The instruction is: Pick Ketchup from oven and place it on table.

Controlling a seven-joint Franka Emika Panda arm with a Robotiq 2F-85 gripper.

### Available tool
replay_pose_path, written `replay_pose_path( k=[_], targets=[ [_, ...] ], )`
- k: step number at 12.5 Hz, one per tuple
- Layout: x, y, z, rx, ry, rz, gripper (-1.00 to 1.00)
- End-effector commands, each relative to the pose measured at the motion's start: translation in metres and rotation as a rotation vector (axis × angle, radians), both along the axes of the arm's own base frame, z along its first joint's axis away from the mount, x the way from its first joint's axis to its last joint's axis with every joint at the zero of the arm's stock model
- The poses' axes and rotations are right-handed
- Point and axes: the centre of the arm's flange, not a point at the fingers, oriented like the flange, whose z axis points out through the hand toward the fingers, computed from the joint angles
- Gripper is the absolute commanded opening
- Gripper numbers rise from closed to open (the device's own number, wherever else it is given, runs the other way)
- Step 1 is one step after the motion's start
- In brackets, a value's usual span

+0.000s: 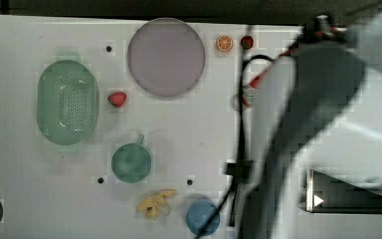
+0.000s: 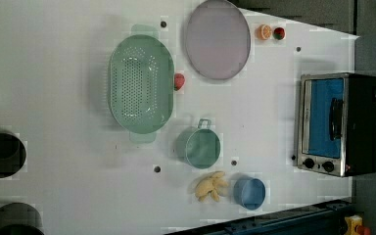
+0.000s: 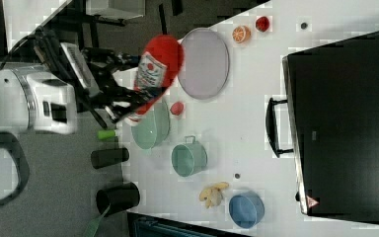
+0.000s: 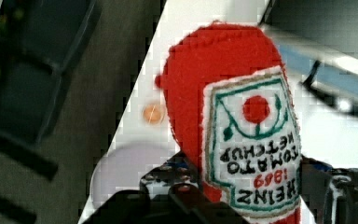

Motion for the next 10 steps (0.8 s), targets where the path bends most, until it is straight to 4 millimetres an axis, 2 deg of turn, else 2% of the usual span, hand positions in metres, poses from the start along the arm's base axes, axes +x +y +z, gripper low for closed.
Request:
replay_pose_path(
  k=[1, 2, 3, 4, 5, 6, 8, 10],
  targets=[
    [0.007, 0.03, -0.036, 0.034, 0.088, 0.066, 0.27],
    [0.013, 0.063, -0.043, 0.042, 0.099, 0.123, 0.26],
    [0.013, 0.096, -0.064, 0.05, 0.142, 0.179, 0.27],
    [0.01, 0.107, -0.08, 0.047, 0.173, 0.198, 0.27],
    [0.006, 0.115, -0.101, 0.029, 0.21, 0.216, 0.27],
    [0.001, 0.118, -0.135, -0.007, 0.235, 0.23, 0.26],
    [-0.007, 0.118, -0.181, -0.043, 0.215, 0.236, 0.27],
    [-0.025, 0.123, -0.237, -0.051, 0.204, 0.24, 0.27]
  ],
)
